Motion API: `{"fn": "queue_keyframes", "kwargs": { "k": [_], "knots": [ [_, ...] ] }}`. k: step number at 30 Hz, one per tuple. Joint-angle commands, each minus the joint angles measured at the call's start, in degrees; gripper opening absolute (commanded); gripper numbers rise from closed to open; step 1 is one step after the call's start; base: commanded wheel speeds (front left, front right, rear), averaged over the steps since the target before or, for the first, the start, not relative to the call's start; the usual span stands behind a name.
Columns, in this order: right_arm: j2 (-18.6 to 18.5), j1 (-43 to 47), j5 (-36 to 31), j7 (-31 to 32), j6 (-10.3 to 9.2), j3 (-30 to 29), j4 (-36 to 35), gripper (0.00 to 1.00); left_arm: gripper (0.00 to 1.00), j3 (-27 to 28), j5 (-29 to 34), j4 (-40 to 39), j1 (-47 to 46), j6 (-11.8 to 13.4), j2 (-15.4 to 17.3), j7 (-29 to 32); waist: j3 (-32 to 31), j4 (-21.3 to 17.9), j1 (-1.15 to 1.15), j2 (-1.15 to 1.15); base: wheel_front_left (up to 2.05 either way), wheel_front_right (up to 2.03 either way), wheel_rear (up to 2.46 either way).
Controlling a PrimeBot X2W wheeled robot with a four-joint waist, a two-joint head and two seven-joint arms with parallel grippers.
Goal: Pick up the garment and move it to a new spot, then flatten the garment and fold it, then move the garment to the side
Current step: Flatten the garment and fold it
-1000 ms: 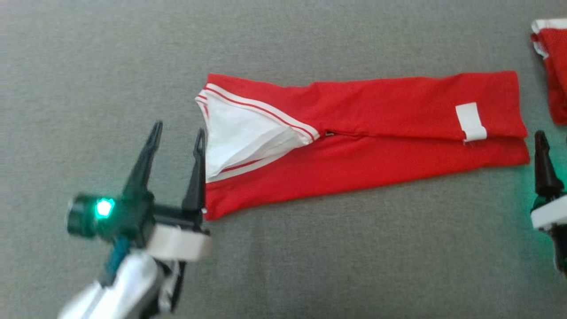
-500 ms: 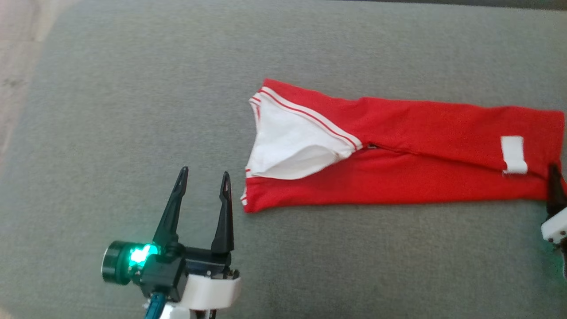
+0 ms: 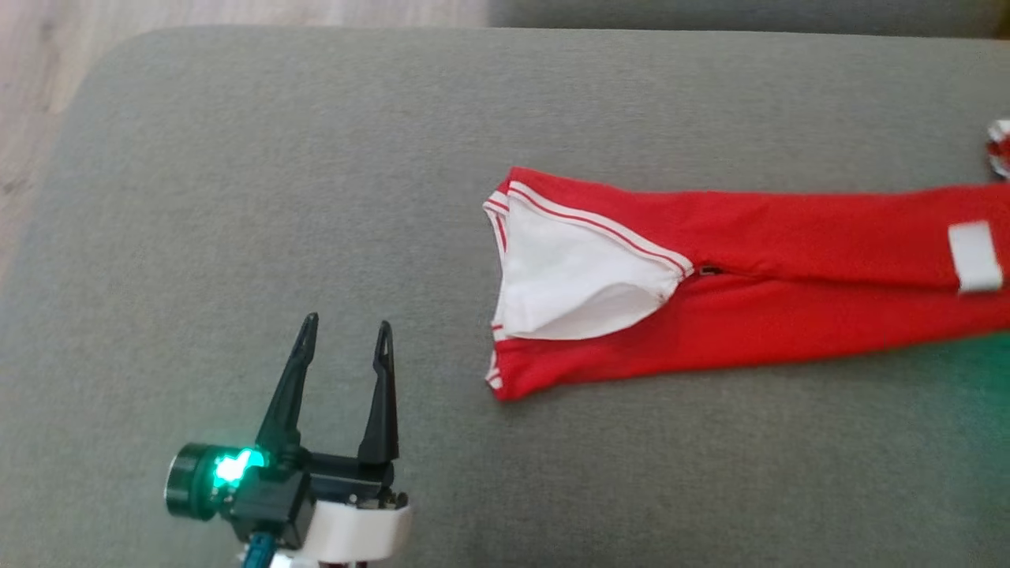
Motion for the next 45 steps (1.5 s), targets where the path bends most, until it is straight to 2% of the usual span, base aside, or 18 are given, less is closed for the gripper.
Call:
{"fn": "queue_keyframes", "kwargs": {
  "k": [1, 3, 6, 7, 8, 13, 16, 19, 26, 27, 28, 31, 34, 38, 45],
  "knots": [
    [-2.5, -1.5, -0.3, 0.6, -0.04, 0.1, -3.4, 0.0, 1.0, 2.7, 0.7, -1.7, -0.7, -0.4, -0.3, -0.4, -0.3, -0.9, 0.0, 0.0, 0.0, 0.0, 0.0],
    [-2.2, -2.1, -0.3, 2.2, -0.04, -0.7, -8.0, 0.0, 1.0, 3.6, 1.1, -1.7, -0.5, -1.3, -0.8, -0.4, -0.4, -1.5, 0.0, 0.0, 0.0, 0.0, 0.0],
    [0.3, -2.6, -0.3, 5.5, -0.04, -1.6, -17.0, 0.0, 1.0, 4.7, 1.6, -1.4, -0.3, -2.6, -1.5, -0.4, -0.6, -2.1, 0.0, 0.0, 0.0, 0.0, 0.0],
    [1.6, -2.7, -0.2, 6.7, -0.04, -1.6, -20.3, 0.0, 1.0, 5.0, 1.8, -1.3, -0.3, -3.0, -1.7, -0.4, -0.6, -2.3, 0.0, 0.0, 0.0, 0.0, 0.0],
    [4.7, -2.7, -0.7, 9.0, -0.04, -1.0, -26.9, 0.0, 1.0, 5.6, 2.1, -1.1, -0.2, -3.7, -2.1, -0.4, -0.6, -2.4, 0.0, 0.0, 0.0, 0.0, 0.0],
    [13.8, -3.3, -2.9, 14.3, -0.04, 3.9, -38.2, 0.0, 1.0, 6.4, 2.9, -0.5, -0.3, -5.6, -3.1, -0.4, -0.3, -1.8, 0.0, 0.0, 0.0, 0.0, 0.0],
    [19.2, -3.9, -4.3, 16.0, -0.04, 8.3, -40.8, 0.0, 1.0, 6.6, 3.3, 0.2, -0.9, -6.7, -3.7, -0.4, 0.0, -0.7, 0.0, 0.0, 0.0, 0.0, 0.0],
    [23.9, -4.1, -4.9, 17.1, -0.04, 12.8, -40.2, 0.0, 1.0, 6.6, 3.6, 0.7, -1.3, -7.5, -4.4, -0.4, 0.1, 0.5, 0.0, 0.0, 0.0, 0.0, 0.0],
    [27.1, -2.9, -5.5, 17.8, -0.04, 21.5, -33.8, 0.0, 1.0, 6.8, 3.7, 1.6, -1.5, -8.4, -5.4, -0.4, 0.7, 3.1, 0.0, 0.0, 0.0, 0.0, 0.0],
    [27.3, -2.7, -5.7, 17.9, -0.04, 22.8, -32.8, 0.19, 1.0, 6.9, 3.6, 1.7, -1.4, -8.4, -5.6, -0.4, 0.7, 3.3, 0.0, 0.0, 0.0, 0.0, 0.0],
    [27.5, -2.7, -5.8, 17.4, -0.04, 23.8, -32.3, 1.0, 1.0, 7.0, 3.5, 1.8, -1.4, -8.5, -5.7, -0.4, 0.9, 3.5, 0.0, 0.0, 0.0, 0.0, 0.0],
    [27.9, -3.1, -4.5, 12.1, -0.04, 23.9, -32.2, 1.0, 1.0, 7.4, 3.4, 1.8, -1.3, -8.5, -6.0, -0.4, 0.8, 3.8, 0.0, 0.0, 0.0, 0.0, 0.0],
    [28.0, -4.1, -4.4, 5.4, -0.04, 21.6, -32.1, 1.0, 1.0, 8.1, 3.2, 1.8, -1.0, -8.3, -6.2, -0.4, 0.3, 3.4, 0.0, 0.0, 0.0, 0.0, 0.0],
    [27.5, -4.5, -5.3, 0.2, -0.04, 18.2, -31.5, 1.0, 1.0, 9.0, 2.6, 1.9, -0.4, -8.1, -6.4, -0.4, -1.2, 2.0, 0.0, 0.0, 0.0, 0.0, 0.0],
    [19.4, 0.7, -9.2, -10.0, -0.04, 13.3, -31.5, 1.0, 1.0, 12.4, 0.0, 1.7, 1.5, -7.0, -6.5, -0.4, -4.5, -0.9, 0.0, 0.0, 0.0, 0.0, 0.0]
  ]
}}
